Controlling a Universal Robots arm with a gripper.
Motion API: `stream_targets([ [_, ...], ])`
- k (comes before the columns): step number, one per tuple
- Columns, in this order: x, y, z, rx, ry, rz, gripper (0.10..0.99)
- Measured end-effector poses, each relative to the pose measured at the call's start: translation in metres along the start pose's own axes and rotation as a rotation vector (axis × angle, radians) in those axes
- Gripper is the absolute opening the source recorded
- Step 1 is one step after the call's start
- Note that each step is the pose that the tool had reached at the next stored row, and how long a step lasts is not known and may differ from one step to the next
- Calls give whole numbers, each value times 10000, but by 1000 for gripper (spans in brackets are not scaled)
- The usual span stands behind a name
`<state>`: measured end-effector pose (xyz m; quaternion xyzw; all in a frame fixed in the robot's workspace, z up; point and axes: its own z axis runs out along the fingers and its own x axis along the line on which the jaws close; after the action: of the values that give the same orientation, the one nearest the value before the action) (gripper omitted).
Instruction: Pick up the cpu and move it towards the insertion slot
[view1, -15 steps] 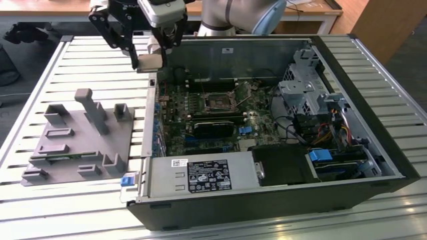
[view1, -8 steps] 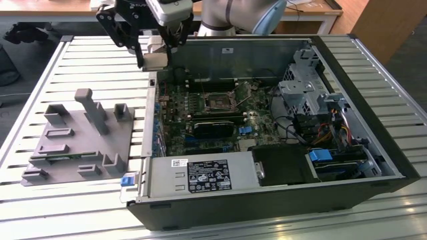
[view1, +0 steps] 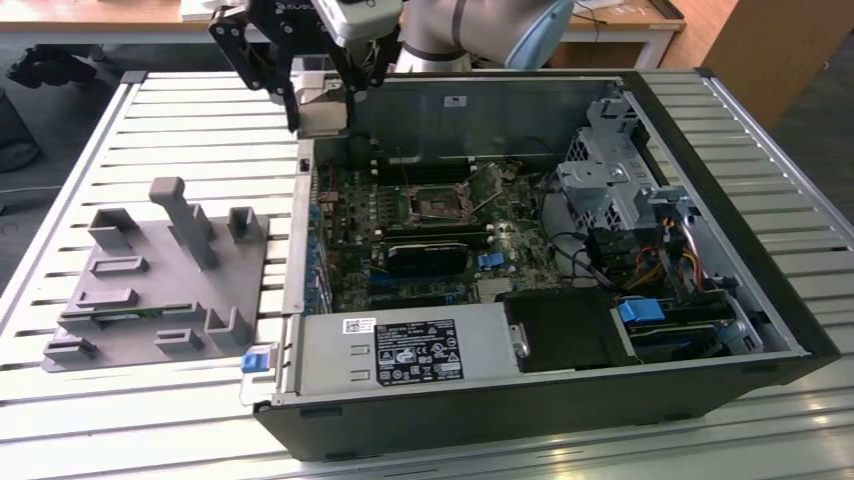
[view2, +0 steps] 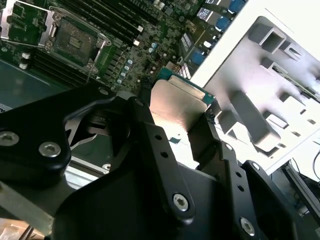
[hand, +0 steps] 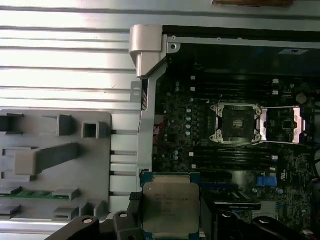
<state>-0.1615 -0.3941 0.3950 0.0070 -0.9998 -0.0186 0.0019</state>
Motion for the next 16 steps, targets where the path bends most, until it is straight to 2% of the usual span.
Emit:
stream_targets([
  [16,-218,60,3,0,0,1,541],
])
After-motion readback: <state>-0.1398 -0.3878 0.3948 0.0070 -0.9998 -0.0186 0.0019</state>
